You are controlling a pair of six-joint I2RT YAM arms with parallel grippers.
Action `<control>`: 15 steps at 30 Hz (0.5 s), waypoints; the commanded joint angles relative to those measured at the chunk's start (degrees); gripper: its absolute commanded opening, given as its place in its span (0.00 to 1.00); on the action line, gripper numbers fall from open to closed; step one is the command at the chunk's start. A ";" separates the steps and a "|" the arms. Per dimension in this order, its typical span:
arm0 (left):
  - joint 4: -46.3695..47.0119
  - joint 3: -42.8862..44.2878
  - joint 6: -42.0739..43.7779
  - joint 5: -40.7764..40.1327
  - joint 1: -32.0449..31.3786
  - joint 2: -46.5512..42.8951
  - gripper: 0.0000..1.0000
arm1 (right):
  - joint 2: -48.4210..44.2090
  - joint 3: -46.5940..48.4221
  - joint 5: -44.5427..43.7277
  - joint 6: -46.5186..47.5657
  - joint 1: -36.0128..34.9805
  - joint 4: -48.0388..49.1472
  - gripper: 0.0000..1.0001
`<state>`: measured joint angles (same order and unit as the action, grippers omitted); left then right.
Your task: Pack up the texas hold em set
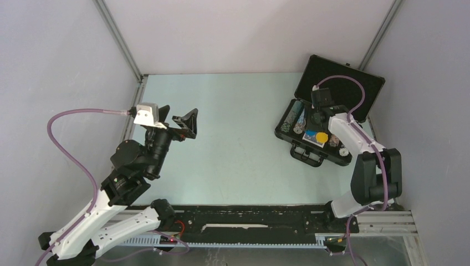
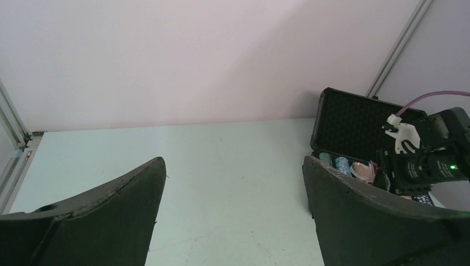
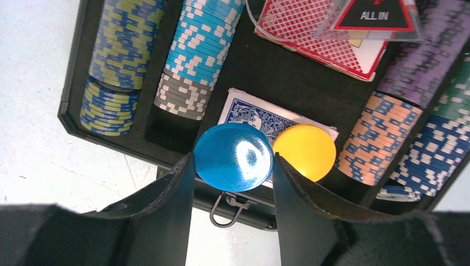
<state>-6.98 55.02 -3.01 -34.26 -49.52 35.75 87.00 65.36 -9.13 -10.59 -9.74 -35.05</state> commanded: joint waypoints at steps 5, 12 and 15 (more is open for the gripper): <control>0.84 -0.93 -0.01 -0.28 0.51 0.58 0.99 | 4.04 2.19 2.32 1.19 1.92 1.30 0.48; 0.83 -0.88 -0.08 -0.11 0.48 0.81 0.99 | 5.54 2.21 2.32 1.10 1.82 1.18 0.52; 0.83 -0.83 -0.11 -0.13 0.49 0.86 0.99 | 5.64 2.22 1.76 1.08 1.73 1.29 0.53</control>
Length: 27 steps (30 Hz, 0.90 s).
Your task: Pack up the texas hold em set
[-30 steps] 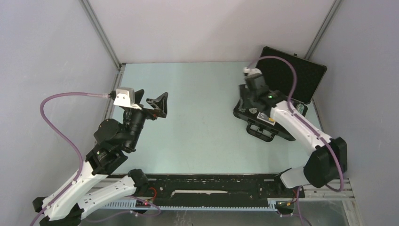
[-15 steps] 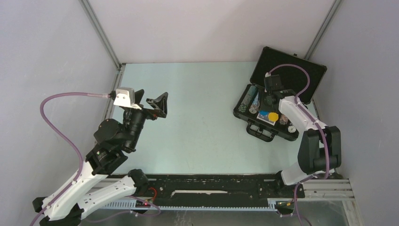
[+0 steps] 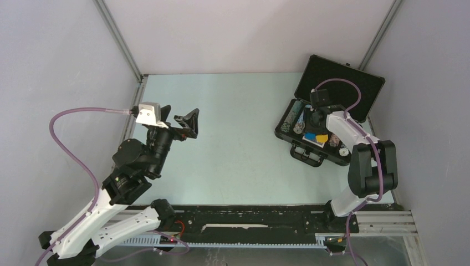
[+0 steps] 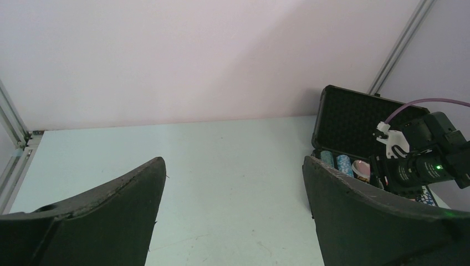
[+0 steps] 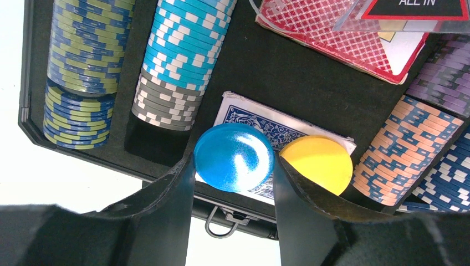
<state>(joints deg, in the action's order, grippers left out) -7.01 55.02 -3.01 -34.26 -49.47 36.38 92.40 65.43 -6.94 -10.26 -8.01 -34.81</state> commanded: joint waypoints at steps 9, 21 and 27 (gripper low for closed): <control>0.89 -0.80 -0.16 0.25 0.50 0.20 0.99 | -1.82 3.63 -2.04 0.73 -0.96 -0.74 0.70; 2.42 -2.71 0.37 -0.65 0.47 3.06 0.98 | -17.43 6.53 3.50 -3.38 5.04 -6.00 0.92; 2.38 -2.54 -0.77 1.44 0.36 4.59 0.98 | -21.99 6.48 10.23 -10.38 16.84 1.54 1.00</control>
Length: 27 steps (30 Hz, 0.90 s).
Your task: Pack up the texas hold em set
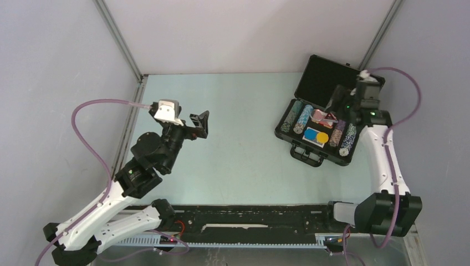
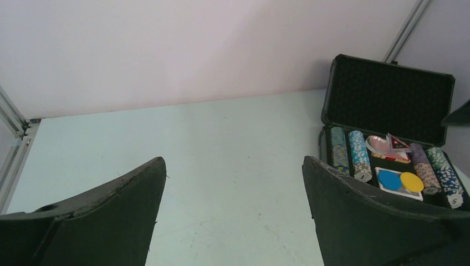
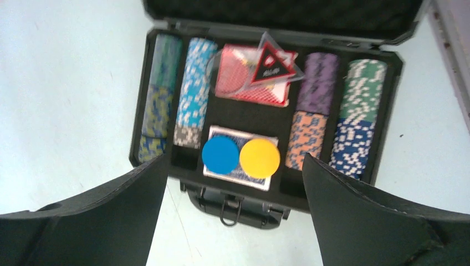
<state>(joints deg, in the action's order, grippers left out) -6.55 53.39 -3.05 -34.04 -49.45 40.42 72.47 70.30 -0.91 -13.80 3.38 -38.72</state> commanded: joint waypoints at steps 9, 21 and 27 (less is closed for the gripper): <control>1.24 -0.03 -1.61 1.89 0.41 0.56 0.99 | 4.95 -1.95 -0.80 -41.86 13.62 32.02 1.00; 1.17 0.13 -0.47 1.27 0.40 -0.12 0.99 | 29.97 10.01 -4.38 -66.55 16.74 40.95 0.72; 1.27 0.04 -0.51 1.54 0.43 -0.60 0.99 | 37.32 16.91 -4.13 -68.96 17.01 39.36 0.71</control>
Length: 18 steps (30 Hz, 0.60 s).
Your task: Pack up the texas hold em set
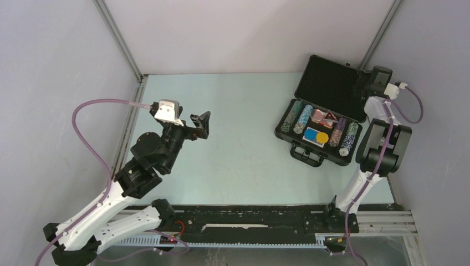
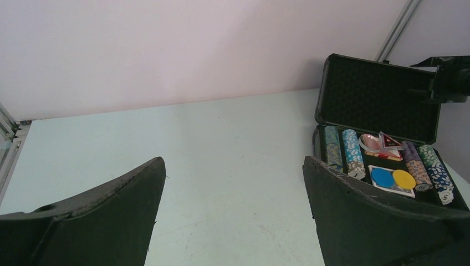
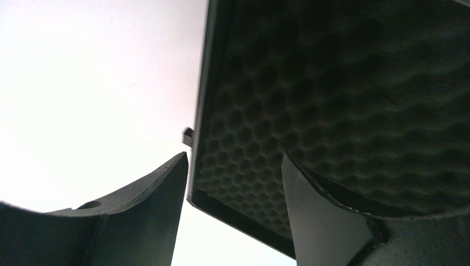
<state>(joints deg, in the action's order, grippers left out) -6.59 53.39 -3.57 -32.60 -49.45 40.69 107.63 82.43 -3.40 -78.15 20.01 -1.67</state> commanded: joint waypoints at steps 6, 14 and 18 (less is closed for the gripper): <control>1.32 0.14 -0.46 1.04 0.42 -0.73 1.00 | 7.28 8.80 -1.45 -6.10 0.38 2.53 0.63; 1.32 -0.08 -0.47 0.99 0.38 -0.83 1.00 | 11.38 12.60 -1.37 -7.92 0.12 4.14 0.49; 1.32 -0.04 -0.47 1.13 0.47 -0.92 1.00 | 12.07 13.90 -0.93 -7.62 0.19 3.97 0.50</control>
<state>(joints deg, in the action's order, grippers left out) -6.57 53.39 -3.60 -32.23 -49.45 40.32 119.46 92.64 -3.57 -84.77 20.12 0.51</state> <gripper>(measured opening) 0.996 0.496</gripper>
